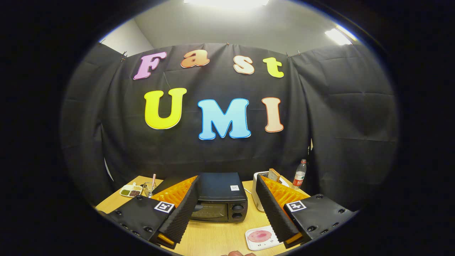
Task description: Open the toaster oven, put the food inside, and close the toaster oven door.
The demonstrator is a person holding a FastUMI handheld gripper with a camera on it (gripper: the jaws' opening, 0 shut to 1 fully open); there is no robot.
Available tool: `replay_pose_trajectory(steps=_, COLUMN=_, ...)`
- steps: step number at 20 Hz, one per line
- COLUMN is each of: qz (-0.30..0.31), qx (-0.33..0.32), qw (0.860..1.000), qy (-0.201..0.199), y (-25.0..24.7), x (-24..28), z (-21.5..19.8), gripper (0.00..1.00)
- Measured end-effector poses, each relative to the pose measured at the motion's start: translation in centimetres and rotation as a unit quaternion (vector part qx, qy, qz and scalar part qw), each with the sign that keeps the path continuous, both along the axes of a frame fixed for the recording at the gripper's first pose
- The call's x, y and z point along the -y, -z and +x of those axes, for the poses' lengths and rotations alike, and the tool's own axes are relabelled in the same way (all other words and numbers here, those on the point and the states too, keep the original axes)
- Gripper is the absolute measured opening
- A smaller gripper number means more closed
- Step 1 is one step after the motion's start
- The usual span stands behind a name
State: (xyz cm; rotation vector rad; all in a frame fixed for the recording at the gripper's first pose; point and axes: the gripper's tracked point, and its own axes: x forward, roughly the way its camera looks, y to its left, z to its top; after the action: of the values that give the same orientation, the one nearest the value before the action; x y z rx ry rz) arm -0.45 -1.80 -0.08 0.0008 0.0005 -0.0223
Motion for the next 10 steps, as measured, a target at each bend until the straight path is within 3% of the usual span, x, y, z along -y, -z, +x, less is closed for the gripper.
replay_pose_trajectory(steps=10, qz=0.004, qx=-0.034, qw=0.999, qy=-0.015, y=1.9, x=-1.5, z=1.7, gripper=0.98)
